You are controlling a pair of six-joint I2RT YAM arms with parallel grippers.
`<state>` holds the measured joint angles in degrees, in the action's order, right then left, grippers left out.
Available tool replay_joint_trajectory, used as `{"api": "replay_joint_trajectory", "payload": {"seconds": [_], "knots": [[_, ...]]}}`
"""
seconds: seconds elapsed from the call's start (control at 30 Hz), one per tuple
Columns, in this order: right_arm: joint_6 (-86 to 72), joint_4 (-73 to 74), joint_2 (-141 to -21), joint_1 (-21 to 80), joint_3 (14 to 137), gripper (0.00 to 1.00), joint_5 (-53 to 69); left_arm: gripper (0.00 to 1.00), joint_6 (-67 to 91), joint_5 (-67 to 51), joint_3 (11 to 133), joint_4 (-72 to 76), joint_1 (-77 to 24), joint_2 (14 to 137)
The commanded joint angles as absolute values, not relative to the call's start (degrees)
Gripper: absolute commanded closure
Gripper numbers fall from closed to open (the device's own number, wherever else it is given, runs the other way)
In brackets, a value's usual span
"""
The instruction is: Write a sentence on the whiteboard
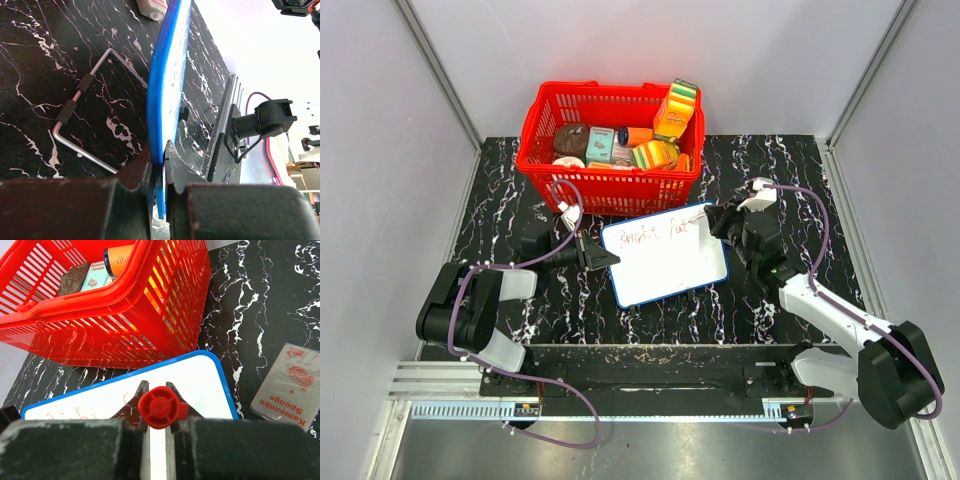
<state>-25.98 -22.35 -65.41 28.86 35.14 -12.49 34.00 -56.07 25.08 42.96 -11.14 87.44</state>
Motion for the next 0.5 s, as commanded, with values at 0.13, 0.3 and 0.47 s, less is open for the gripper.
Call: {"api": "replay_joint_trajectory", "payload": {"seconds": [0.13,0.3,0.47], "knots": [[-26.28,-24.43,-65.48,28.65,35.42,1.00,-13.18,1.00,28.12,-51.33,25.93,40.87,-11.78,86.75],[-26.02,-24.52,-66.09,28.57,35.68,1.00,-13.62,1.00,28.04,-51.42,25.84,40.87,-11.78,86.75],[-26.10,-24.43,-66.36,28.57,35.16,1.00,-13.36,1.00,28.04,-51.42,25.93,40.87,-11.86,86.75]]}}
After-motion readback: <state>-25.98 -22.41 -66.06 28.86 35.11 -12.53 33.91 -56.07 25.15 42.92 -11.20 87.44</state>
